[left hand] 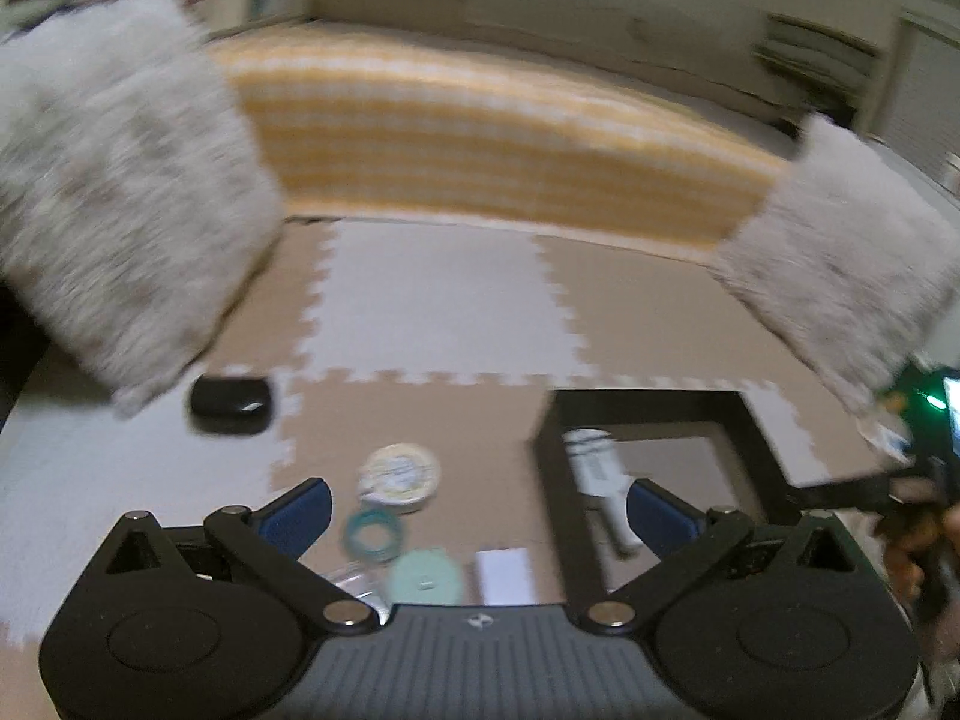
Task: Organize rigid objects
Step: 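Move the left gripper to the clear plastic case and grasp it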
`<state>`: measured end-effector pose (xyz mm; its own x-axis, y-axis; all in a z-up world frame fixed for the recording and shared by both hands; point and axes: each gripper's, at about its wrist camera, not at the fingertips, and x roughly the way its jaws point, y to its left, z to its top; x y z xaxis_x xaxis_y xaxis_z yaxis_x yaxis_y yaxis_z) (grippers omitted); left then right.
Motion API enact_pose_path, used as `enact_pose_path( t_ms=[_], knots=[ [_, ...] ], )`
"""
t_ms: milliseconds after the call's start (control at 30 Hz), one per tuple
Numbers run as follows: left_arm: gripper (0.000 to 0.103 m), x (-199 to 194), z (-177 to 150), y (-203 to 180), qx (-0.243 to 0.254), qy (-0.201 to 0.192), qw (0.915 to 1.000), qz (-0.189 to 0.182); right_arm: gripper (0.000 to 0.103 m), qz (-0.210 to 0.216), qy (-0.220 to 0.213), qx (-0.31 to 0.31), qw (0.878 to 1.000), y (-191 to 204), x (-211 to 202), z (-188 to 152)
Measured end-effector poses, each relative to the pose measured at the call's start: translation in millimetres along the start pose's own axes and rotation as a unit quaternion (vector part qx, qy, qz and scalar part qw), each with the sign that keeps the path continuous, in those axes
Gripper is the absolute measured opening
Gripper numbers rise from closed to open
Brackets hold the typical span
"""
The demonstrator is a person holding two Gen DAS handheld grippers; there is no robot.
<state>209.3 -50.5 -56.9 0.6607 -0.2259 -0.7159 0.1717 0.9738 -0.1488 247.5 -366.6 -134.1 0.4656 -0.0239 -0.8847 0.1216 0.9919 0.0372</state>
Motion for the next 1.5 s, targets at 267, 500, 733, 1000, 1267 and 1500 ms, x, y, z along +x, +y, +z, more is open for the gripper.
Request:
enact_pose_path(
  t_ms=[267,500,733,1000,1267,1500],
  knots=[
    [0.103,35,-19,34,-0.044,0.054,0.9943,0.080,0.003,0.000,0.000,0.000,1.000,0,0,0],
    [0.103,70,-46,46,-0.065,0.126,0.9850,0.098,0.003,0.000,0.000,0.000,1.000,0,0,0],
    [0.103,88,-60,42,-0.028,0.151,0.9811,0.117,0.003,0.000,0.000,-0.001,1.000,0,0,0],
    [0.103,90,-67,51,-0.017,0.168,0.9764,0.135,0.003,0.000,0.000,-0.001,1.000,0,0,0],
    [0.103,86,-70,53,-0.031,0.169,0.9736,0.151,0.003,0.000,0.000,-0.001,1.000,1,0,1],
    [0.103,106,-73,34,-0.002,0.153,0.9753,0.159,0.003,0.000,0.000,-0.001,1.000,1,0,1]
  ],
)
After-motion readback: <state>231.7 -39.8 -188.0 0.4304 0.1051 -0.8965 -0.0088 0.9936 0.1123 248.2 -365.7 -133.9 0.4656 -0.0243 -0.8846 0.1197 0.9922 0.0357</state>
